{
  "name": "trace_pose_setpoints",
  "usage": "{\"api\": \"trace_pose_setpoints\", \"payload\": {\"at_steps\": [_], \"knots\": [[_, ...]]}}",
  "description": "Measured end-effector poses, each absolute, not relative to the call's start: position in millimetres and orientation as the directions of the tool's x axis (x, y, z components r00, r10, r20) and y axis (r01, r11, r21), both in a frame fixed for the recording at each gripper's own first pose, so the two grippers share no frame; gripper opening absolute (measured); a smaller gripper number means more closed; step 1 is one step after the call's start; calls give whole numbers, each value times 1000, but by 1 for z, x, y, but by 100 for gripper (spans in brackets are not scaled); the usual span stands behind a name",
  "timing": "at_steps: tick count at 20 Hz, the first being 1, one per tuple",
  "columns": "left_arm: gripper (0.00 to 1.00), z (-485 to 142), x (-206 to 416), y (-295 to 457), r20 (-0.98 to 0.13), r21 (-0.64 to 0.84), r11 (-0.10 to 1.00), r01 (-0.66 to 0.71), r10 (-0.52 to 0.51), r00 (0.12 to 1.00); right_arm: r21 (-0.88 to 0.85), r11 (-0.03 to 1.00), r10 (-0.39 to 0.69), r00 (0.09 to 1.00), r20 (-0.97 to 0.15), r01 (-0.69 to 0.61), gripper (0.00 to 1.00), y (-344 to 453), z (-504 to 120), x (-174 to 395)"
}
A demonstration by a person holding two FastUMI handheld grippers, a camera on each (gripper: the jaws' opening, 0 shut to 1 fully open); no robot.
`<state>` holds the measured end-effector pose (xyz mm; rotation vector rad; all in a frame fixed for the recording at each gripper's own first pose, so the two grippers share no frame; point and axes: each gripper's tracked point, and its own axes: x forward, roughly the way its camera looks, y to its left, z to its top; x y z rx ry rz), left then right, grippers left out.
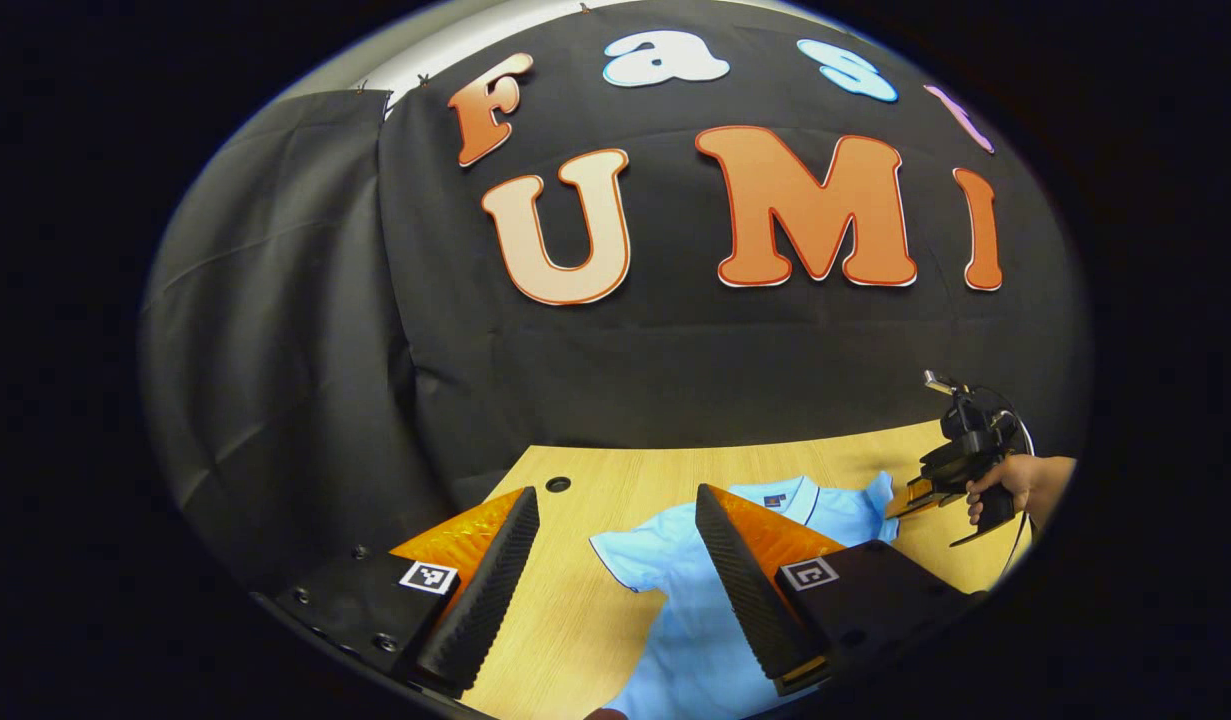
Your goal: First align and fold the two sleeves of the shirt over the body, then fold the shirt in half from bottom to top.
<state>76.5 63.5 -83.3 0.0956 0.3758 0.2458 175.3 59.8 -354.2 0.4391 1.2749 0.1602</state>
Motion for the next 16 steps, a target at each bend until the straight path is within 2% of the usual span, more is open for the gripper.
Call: {"api": "trace_pose_setpoints", "payload": {"at_steps": [5,6,7,13,15,16], "knots": [[100,-107,96,80,-395,77,978,-195,210,894,394,914,351,303,-886,95,11,67,-345,171],[100,-113,101,84,-404,64,980,-189,198,893,396,913,351,308,-884,96,21,68,-342,170],[100,-115,104,88,-413,46,982,-185,187,891,403,910,355,318,-879,97,11,69,-338,172],[99,-144,128,103,-485,-81,985,-155,97,869,396,914,341,359,-869,90,20,66,-315,168],[100,-159,136,108,-525,-127,981,-147,59,849,376,924,322,384,-865,71,27,61,-308,164],[99,-166,138,113,-543,-141,977,-160,59,838,392,918,338,400,-852,58,36,62,-297,161]]}}
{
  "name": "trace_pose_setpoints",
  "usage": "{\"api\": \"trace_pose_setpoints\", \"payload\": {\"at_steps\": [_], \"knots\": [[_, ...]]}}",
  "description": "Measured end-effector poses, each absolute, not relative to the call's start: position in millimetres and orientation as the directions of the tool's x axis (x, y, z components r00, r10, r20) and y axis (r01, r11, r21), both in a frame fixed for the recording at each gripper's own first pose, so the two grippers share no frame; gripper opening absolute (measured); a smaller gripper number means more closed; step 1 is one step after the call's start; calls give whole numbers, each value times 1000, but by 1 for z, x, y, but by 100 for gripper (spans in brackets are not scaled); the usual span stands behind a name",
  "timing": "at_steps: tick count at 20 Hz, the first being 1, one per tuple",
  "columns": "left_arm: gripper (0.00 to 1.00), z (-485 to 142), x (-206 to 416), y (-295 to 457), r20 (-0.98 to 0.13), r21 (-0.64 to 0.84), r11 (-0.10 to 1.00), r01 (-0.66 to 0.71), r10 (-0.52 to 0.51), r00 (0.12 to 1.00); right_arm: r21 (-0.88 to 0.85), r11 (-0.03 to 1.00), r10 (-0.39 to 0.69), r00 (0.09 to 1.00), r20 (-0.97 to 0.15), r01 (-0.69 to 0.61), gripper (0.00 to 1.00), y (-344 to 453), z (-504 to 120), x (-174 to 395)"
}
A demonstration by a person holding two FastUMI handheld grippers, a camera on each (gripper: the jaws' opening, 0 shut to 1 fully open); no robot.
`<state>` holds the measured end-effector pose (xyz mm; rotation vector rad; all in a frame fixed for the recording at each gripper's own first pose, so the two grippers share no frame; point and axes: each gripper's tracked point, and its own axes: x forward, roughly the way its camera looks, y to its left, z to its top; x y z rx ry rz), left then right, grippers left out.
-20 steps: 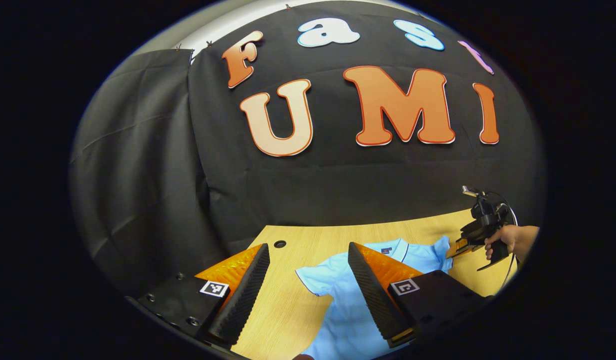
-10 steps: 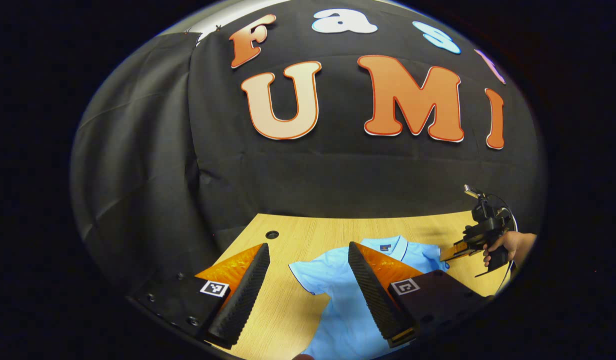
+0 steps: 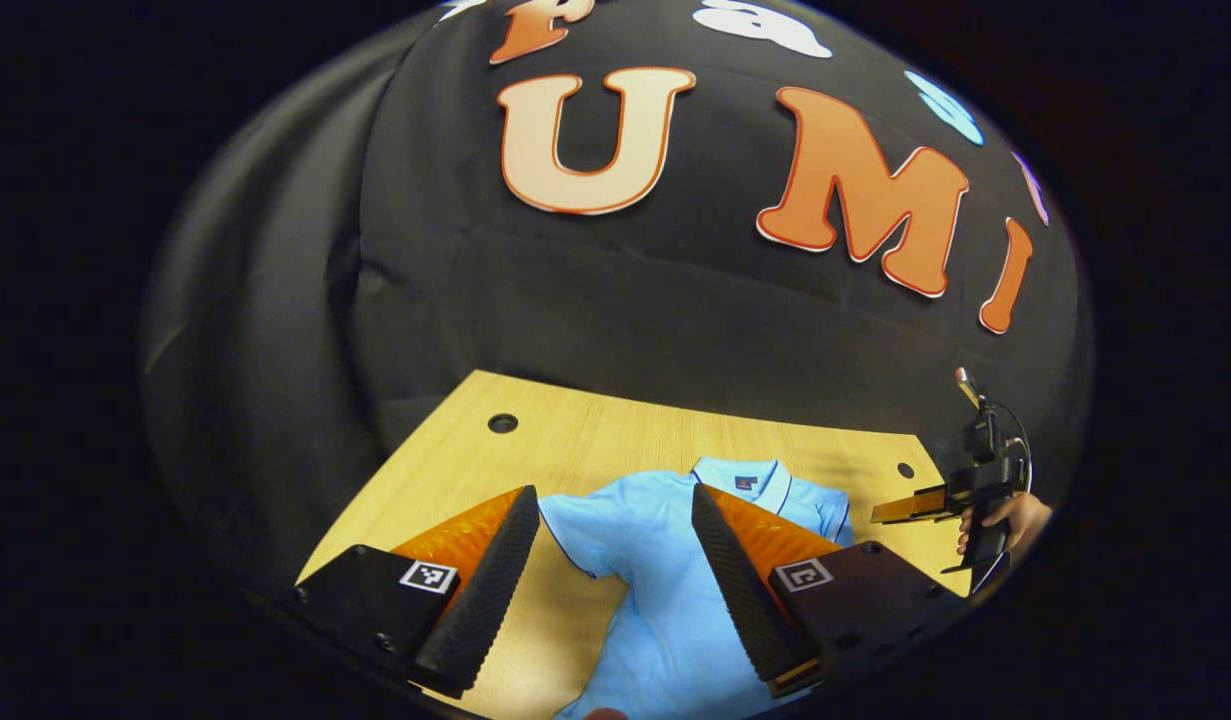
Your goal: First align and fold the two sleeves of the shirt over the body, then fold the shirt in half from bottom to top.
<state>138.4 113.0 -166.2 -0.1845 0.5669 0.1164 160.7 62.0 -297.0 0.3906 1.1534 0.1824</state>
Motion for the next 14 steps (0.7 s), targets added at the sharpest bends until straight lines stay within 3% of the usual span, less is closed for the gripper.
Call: {"api": "trace_pose_setpoints", "payload": {"at_steps": [10,14], "knots": [[99,-241,185,147,-721,-199,959,-203,-3,693,445,896,371,523,-767,17,95,69,-247,127],[99,-288,203,159,-801,-189,952,-239,-9,599,410,912,326,598,-732,3,98,64,-235,118]]}}
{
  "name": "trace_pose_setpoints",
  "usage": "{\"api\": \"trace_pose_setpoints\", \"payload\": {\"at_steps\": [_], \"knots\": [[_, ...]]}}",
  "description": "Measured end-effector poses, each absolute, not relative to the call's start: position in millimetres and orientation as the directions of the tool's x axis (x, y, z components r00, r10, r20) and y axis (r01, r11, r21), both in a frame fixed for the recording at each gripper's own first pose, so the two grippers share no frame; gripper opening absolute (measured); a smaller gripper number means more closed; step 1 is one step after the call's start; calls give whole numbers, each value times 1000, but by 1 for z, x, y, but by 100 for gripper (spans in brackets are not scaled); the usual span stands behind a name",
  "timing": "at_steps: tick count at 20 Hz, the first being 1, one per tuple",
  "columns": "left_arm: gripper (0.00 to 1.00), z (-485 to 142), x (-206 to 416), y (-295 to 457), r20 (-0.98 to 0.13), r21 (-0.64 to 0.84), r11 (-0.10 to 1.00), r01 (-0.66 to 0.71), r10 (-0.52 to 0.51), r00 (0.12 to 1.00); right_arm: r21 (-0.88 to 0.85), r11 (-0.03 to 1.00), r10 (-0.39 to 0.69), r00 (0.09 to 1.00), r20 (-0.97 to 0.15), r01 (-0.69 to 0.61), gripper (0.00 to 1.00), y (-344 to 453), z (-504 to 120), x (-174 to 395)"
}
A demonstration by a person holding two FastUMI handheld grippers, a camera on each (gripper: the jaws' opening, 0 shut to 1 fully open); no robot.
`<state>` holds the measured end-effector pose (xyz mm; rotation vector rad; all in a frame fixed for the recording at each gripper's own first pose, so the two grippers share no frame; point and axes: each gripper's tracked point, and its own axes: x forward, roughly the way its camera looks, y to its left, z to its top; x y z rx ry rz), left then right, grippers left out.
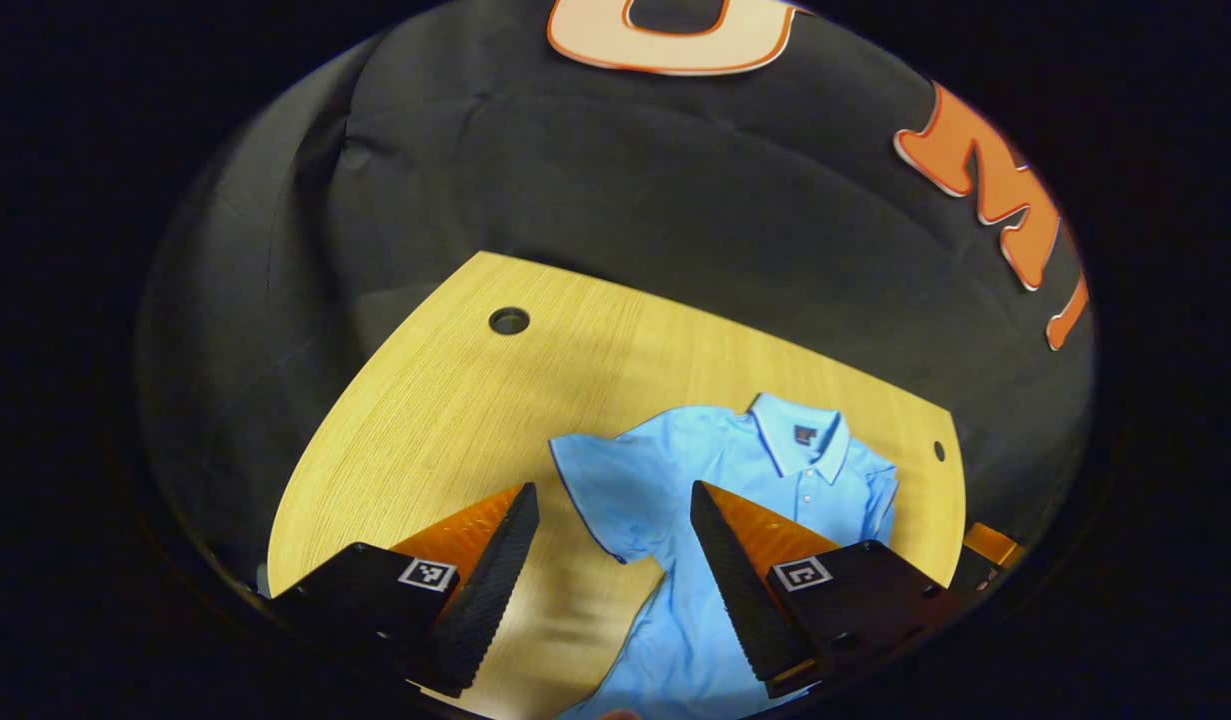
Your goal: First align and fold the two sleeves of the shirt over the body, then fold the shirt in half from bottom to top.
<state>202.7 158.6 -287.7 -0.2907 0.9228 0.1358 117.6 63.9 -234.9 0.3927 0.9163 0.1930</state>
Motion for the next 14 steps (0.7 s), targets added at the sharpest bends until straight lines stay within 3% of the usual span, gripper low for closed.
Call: {"api": "trace_pose_setpoints", "payload": {"at_steps": [5,9,14], "knots": [[99,-336,219,151,-875,-195,946,-259,-48,481,368,930,262,677,-688,14,98,53,-223,108],[99,-363,234,159,-916,-125,958,-260,-11,400,334,942,207,772,-601,8,98,41,-199,103],[99,-400,241,165,-962,-86,958,-274,-9,271,283,958,139,787,-601,47,98,25,-194,82]]}}
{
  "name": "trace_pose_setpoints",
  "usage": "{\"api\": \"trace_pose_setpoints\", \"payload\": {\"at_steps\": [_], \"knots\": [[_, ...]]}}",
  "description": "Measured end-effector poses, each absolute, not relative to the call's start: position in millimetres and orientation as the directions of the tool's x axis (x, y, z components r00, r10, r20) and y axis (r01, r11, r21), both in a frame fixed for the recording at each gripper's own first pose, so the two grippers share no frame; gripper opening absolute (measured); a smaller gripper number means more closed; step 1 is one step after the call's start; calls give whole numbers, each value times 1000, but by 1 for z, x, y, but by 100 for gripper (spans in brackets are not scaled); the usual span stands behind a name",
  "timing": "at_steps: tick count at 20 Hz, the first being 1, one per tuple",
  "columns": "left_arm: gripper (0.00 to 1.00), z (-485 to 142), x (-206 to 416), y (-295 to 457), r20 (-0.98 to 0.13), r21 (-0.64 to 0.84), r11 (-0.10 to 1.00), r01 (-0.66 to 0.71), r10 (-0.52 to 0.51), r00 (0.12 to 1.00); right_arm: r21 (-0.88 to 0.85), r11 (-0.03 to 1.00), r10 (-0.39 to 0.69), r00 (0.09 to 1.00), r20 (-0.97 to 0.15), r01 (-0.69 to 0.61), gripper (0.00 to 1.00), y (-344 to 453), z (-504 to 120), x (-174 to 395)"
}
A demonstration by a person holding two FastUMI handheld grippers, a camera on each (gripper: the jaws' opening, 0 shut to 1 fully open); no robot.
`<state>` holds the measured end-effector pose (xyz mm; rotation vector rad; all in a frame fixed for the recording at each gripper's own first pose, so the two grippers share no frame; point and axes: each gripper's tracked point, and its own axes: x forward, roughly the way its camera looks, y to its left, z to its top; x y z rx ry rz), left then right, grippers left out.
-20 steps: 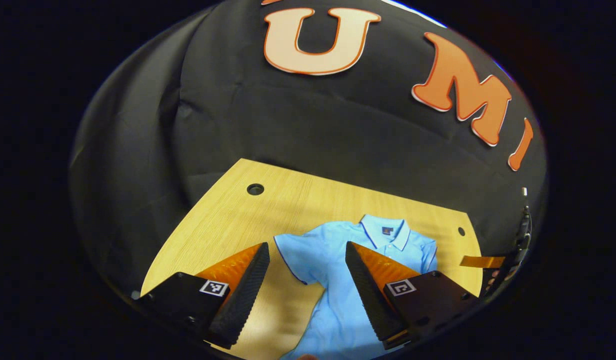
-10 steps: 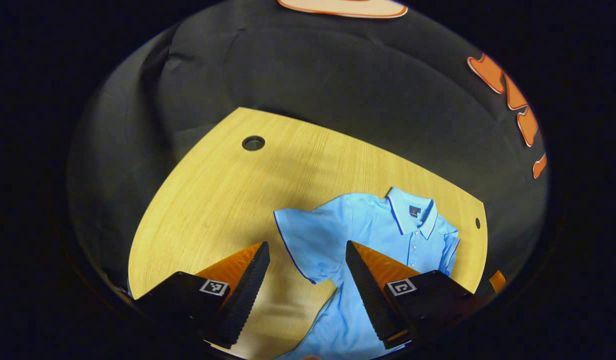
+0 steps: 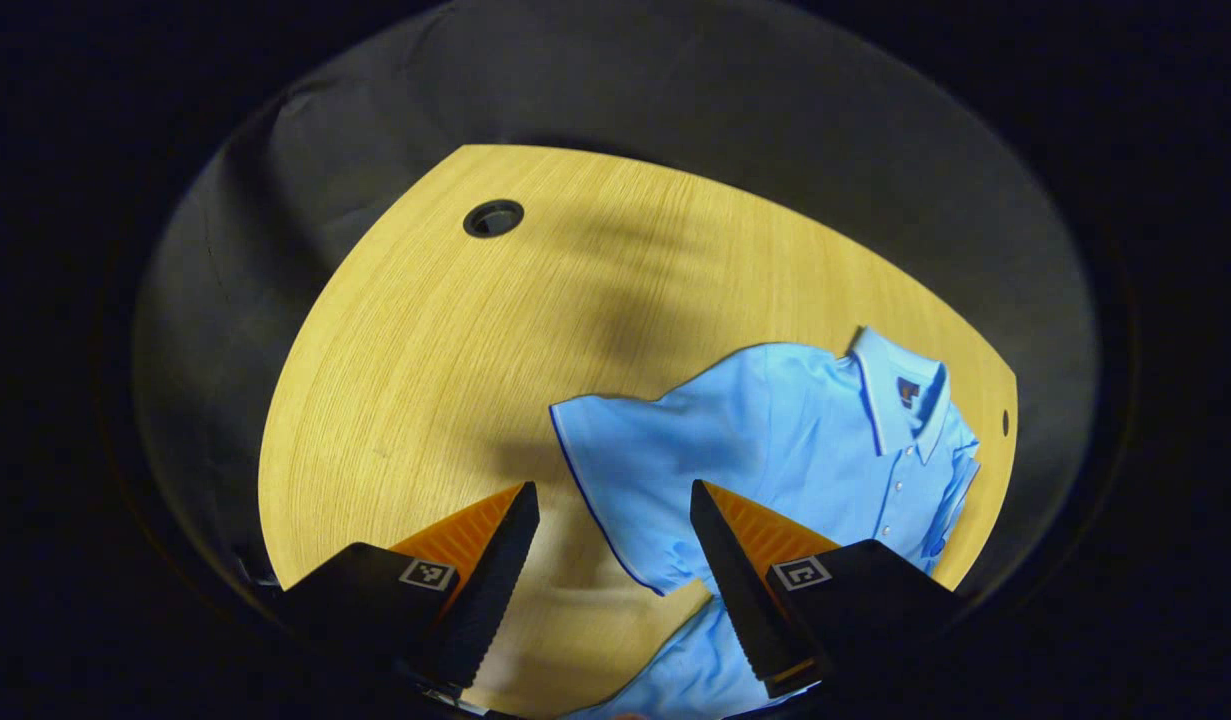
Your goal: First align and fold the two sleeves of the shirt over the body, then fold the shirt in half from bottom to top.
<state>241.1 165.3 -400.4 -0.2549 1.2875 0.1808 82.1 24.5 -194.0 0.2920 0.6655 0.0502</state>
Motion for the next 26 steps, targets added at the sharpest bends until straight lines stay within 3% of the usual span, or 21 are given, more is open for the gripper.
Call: {"api": "trace_pose_setpoints", "payload": {"at_steps": [9,13,15,18,19,23,24,26], "knots": [[98,-437,227,161,-997,-50,946,-321,-27,77,295,953,126,786,-606,74,98,21,-189,54],[93,-437,239,155,-996,-31,950,-310,-2,92,276,957,98,791,-604,93,98,24,-184,41],[78,-438,241,148,-996,-34,957,-287,-7,93,283,955,104,786,-610,93,98,27,-183,33],[30,-439,245,142,-995,-52,960,-274,-25,100,312,945,123,775,-620,100,97,31,-182,26],[19,-438,245,140,-994,-60,964,-260,-35,100,314,944,119,780,-615,104,97,29,-181,27],[17,-437,259,139,-979,-139,962,-237,-97,178,320,941,116,784,-610,110,97,20,-179,25],[6,-434,261,134,-973,-167,957,-239,-121,195,314,942,111,777,-620,116,97,17,-182,20],[5,-429,257,129,-965,-202,950,-240,-151,212,313,941,99,774,-625,132,97,12,-183,19]]}}
